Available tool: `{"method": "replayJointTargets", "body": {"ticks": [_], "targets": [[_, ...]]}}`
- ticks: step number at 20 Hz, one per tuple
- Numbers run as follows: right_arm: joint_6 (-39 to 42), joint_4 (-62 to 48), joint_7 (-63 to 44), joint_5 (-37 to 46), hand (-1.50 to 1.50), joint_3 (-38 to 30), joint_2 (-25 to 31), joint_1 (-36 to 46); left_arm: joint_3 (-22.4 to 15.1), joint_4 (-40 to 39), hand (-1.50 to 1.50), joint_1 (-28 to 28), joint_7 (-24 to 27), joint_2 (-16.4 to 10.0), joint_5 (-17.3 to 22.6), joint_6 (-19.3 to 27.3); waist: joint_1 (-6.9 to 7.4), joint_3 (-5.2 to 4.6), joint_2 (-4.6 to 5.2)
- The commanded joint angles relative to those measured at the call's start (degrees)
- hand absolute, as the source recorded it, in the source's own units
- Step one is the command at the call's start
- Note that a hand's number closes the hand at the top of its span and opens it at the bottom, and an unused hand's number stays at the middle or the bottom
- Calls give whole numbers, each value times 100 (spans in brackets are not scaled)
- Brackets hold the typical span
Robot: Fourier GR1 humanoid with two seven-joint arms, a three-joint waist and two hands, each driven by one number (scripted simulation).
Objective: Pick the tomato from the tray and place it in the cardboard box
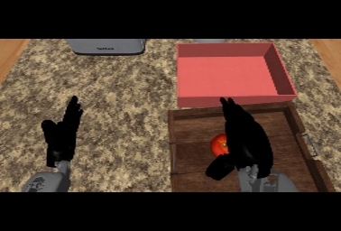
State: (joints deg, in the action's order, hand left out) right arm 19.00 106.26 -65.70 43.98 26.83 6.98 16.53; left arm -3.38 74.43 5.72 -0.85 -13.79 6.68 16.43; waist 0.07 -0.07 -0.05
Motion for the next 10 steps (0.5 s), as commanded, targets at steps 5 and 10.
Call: {"method": "replayJointTargets", "body": {"ticks": [5,10], "targets": [[492,-290,-858,460,-150,-5,-340,-198,5,153,0,-216,129,72,-60,-32,-5,3,-3],[619,-704,-225,442,-150,-489,-312,-123,94,40,0,-43,25,92,-64,-95,0,6,5]]}}
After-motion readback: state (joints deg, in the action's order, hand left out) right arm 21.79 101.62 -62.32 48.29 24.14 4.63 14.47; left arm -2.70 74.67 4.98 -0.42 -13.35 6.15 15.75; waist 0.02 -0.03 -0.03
